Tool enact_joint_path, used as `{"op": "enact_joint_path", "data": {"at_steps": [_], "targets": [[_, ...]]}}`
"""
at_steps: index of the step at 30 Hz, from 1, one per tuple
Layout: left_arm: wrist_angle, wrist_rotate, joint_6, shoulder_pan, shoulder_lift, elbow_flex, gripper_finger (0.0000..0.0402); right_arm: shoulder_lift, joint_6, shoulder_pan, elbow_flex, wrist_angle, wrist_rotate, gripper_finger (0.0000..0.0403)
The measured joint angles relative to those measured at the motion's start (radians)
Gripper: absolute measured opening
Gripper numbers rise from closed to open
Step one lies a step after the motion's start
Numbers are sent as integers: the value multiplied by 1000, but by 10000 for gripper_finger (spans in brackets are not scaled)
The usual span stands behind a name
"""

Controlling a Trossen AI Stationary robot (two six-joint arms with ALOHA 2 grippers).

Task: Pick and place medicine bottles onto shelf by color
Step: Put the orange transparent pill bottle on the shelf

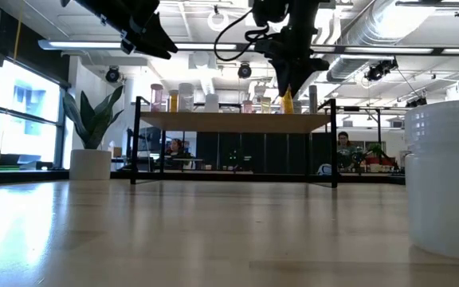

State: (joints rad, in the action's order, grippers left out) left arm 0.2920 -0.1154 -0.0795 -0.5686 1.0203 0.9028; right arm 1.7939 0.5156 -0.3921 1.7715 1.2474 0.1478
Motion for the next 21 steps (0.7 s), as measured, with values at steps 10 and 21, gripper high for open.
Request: {"op": "enact_joint_path", "data": {"at_steps": [10, 21], "targets": [[0, 0, 0, 0, 0, 0, 239, 0, 0, 9, 0, 14, 8, 108], [4, 0, 0, 0, 0, 0, 239, 0, -12, 9, 0, 35, 8, 108]]}}
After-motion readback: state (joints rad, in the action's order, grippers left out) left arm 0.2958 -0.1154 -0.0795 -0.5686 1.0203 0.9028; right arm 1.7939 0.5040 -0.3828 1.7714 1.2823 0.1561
